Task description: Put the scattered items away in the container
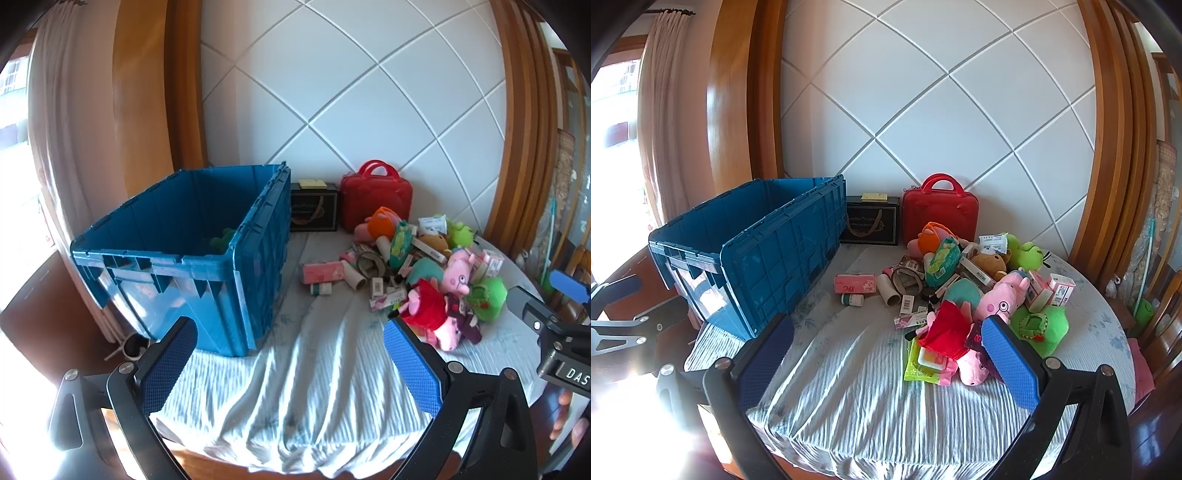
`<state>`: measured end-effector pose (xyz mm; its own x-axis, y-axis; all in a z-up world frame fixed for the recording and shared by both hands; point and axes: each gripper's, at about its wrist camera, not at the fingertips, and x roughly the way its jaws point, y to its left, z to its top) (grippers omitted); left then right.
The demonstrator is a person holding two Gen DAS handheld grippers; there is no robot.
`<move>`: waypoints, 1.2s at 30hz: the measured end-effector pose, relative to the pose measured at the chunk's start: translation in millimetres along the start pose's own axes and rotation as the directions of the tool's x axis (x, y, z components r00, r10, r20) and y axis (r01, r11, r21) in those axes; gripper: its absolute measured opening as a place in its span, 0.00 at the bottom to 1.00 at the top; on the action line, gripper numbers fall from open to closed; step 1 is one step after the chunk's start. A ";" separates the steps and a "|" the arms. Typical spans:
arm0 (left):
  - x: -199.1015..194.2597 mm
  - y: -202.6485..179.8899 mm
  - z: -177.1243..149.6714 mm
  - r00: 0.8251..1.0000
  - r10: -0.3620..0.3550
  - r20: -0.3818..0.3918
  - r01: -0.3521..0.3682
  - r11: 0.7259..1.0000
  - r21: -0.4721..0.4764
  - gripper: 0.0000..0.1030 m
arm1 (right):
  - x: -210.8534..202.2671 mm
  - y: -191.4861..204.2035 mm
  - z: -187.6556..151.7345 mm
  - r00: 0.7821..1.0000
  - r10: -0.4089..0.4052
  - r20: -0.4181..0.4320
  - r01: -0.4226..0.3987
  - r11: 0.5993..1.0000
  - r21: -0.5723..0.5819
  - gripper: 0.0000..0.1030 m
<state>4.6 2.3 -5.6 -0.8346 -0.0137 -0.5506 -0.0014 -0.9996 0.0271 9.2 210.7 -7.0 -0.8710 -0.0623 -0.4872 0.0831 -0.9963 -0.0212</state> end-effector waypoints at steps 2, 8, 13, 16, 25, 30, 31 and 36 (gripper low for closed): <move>0.0 -0.5 -0.6 1.000 0.001 -0.001 -0.001 1.000 0.001 0.99 | 0.5 -2.4 0.2 1.000 0.000 -0.001 0.000 1.000 0.000 1.00; 0.7 -0.5 -1.2 1.000 0.003 -0.006 -0.003 1.000 -0.002 0.99 | 0.7 -3.0 -0.5 1.000 0.000 -0.003 0.000 1.000 0.001 1.00; 1.2 -1.5 -0.5 1.000 0.002 -0.008 -0.002 1.000 -0.001 0.99 | 1.1 -5.1 -1.2 1.000 -0.001 -0.005 0.001 1.000 0.002 1.00; 1.5 -2.1 -0.1 1.000 0.002 -0.010 -0.002 1.000 -0.001 0.99 | 1.4 -6.4 -1.6 1.000 -0.001 -0.006 0.001 1.000 0.003 1.00; 8.4 -7.8 0.5 1.000 0.003 -0.026 -0.003 1.000 0.004 0.99 | 7.3 -14.7 -5.2 1.000 0.001 -0.022 -0.001 1.000 0.011 1.00; 14.2 -14.9 1.1 0.999 -0.002 -0.036 0.002 1.000 0.010 0.99 | 12.8 -24.1 -6.7 0.999 0.001 -0.033 0.000 1.000 0.018 1.00; 15.8 -17.2 1.3 0.999 -0.004 -0.039 0.004 1.000 0.011 0.99 | 14.5 -26.6 -6.9 0.999 0.001 -0.035 0.000 1.000 0.020 1.00; 26.8 -27.7 2.4 0.998 -0.034 -0.057 0.034 0.999 -0.006 0.99 | 24.5 -43.9 -8.8 0.999 0.000 -0.050 0.002 1.000 0.031 1.00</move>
<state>-19.0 29.7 -19.1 -0.8012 0.0189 -0.5981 -0.0265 -0.9996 0.0039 -11.6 253.4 -25.7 -0.8455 -0.0589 -0.5306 0.0665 -0.9978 0.0048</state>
